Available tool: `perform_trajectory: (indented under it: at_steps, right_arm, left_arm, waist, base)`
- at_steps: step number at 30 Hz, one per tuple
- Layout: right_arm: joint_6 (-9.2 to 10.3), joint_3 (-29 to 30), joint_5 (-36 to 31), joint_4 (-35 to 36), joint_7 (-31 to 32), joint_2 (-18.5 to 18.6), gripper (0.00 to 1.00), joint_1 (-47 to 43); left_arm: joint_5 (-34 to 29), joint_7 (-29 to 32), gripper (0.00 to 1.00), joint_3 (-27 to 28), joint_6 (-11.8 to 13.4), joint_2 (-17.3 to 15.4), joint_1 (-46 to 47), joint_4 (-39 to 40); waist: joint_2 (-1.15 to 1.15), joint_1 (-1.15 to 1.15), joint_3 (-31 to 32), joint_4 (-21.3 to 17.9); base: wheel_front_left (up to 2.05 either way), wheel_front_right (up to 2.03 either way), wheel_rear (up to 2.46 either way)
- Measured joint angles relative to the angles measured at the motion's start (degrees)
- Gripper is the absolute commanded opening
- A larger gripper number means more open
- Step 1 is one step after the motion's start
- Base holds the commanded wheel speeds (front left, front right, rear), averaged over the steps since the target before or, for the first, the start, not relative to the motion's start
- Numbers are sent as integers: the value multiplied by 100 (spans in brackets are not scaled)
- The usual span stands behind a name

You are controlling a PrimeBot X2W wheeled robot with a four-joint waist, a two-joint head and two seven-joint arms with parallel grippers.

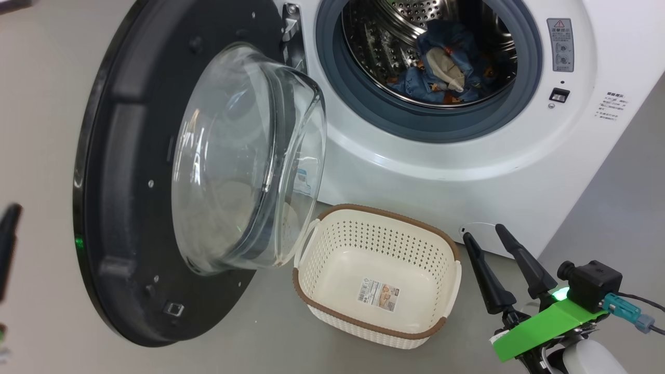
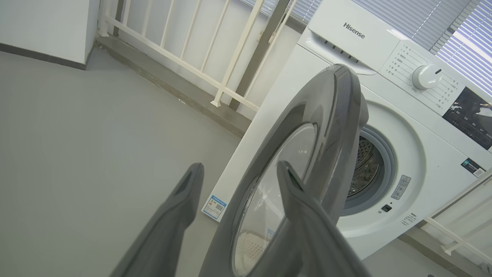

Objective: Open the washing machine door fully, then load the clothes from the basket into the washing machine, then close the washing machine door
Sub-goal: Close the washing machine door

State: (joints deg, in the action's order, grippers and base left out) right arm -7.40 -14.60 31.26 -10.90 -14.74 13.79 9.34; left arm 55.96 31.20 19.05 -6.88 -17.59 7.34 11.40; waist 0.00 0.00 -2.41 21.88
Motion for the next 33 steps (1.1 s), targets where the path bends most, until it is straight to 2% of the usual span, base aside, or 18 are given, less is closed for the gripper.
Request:
perform_trajectory:
  at_steps: [6, 15, 19, 20, 22, 33]
  right_arm:
    - [0, 19, -33, 44, 0, 13, 100, 0]
    - [0, -13, -42, 78, 0, 67, 100, 0]
    - [0, -73, -38, 93, 0, 82, 100, 0]
    - [0, -105, -38, 94, 0, 80, 100, 0]
    - [0, -140, -38, 105, 0, 80, 100, 1]
    - [0, -246, 18, 85, 0, 138, 100, 1]
  left_arm:
    - [-428, -1035, 100, -479, -37, 12, -850, 512]
    - [-827, -2329, 100, -1189, -37, -35, -1515, 655]
    - [-1680, -2863, 100, -1368, -40, -140, -1674, 492]
    - [-1709, -2991, 100, -1396, -40, -85, -1677, 447]
    - [-1735, -3167, 100, -1545, -41, 70, -1710, 385]
    - [-2338, -3827, 100, -2036, -40, 226, -1910, 70]
  waist:
    - [0, 0, -4, 42]
    - [0, 0, 15, 126]
    - [0, 0, -18, 129]
    - [0, 0, -20, 119]
    - [0, 0, -30, 94]
    - [0, 0, -3, 16]
  base:
    - [0, 0, 0]
    - [0, 0, 0]
    - [0, 0, 0]
    - [0, 0, 0]
    - [0, 0, 0]
    - [0, 0, 0]
